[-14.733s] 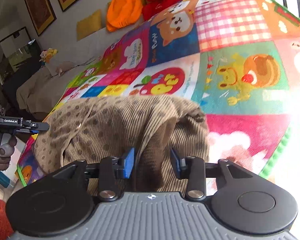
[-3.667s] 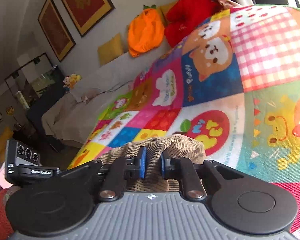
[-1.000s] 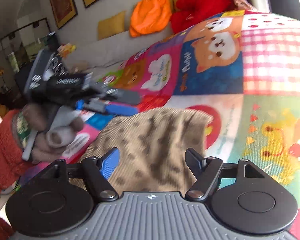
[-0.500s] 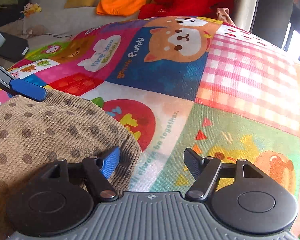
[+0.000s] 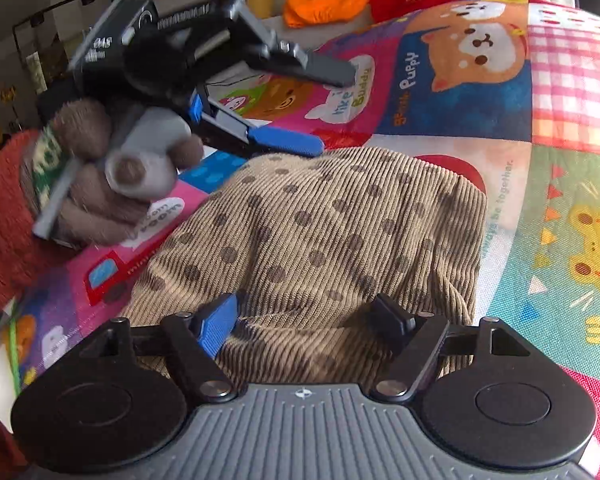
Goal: Fold clothes
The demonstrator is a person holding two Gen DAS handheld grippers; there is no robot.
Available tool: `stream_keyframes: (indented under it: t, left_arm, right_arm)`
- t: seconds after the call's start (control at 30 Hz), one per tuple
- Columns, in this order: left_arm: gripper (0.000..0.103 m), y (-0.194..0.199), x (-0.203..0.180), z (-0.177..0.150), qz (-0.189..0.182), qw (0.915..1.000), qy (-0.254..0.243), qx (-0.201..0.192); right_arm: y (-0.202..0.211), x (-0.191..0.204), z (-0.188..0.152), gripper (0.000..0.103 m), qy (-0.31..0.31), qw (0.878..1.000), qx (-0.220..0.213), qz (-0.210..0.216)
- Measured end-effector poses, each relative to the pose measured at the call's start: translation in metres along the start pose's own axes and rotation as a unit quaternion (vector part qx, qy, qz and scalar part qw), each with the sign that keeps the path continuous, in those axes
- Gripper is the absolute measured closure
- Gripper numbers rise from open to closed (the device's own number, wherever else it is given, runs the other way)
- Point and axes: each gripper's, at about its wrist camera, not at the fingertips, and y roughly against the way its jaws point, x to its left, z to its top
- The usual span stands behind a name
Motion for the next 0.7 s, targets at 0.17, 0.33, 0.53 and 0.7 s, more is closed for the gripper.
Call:
stream_keyframes:
  t: [0.17, 0.33, 0.53, 0.7]
  left_arm:
    - [0.003, 0.042, -0.003, -0.024, 0.051, 0.9985, -0.003, 0.02]
    - [0.002, 0.051, 0.0, -0.07, 0.043, 0.9971, 0.027, 0.056]
    - [0.002, 0.031, -0.014, -0.096, 0.108, 0.989, -0.032, 0.095]
    - [0.003, 0.026, -0.017, -0.099, 0.124, 0.985, -0.056, 0.105]
  right_arm:
    - [0.022, -0.031, 0.005, 0.023, -0.058, 0.998, -0.024, -0.008]
    - [0.041, -0.064, 0.006, 0.021, -0.124, 0.991, -0.04, -0.014]
    - [0.024, -0.055, -0.025, 0.021, -0.093, 0.993, 0.011, -0.069]
    - [0.038, -0.037, 0.0, 0.021, -0.042, 0.995, -0.033, -0.081]
